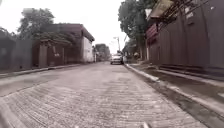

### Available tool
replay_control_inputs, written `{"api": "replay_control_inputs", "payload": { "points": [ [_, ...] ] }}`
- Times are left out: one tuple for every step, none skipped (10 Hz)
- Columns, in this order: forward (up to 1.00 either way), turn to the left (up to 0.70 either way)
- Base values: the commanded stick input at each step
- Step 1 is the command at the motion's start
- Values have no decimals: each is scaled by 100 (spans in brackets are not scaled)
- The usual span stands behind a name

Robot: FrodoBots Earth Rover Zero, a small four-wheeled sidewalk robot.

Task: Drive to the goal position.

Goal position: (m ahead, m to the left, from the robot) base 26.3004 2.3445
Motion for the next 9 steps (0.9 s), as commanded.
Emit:
{"api": "replay_control_inputs", "payload": {
  "points": [
    [70, 0],
    [70, 0],
    [70, 0],
    [70, 0],
    [70, 0],
    [70, 0],
    [70, 0],
    [70, 0],
    [70, 0]
  ]
}}
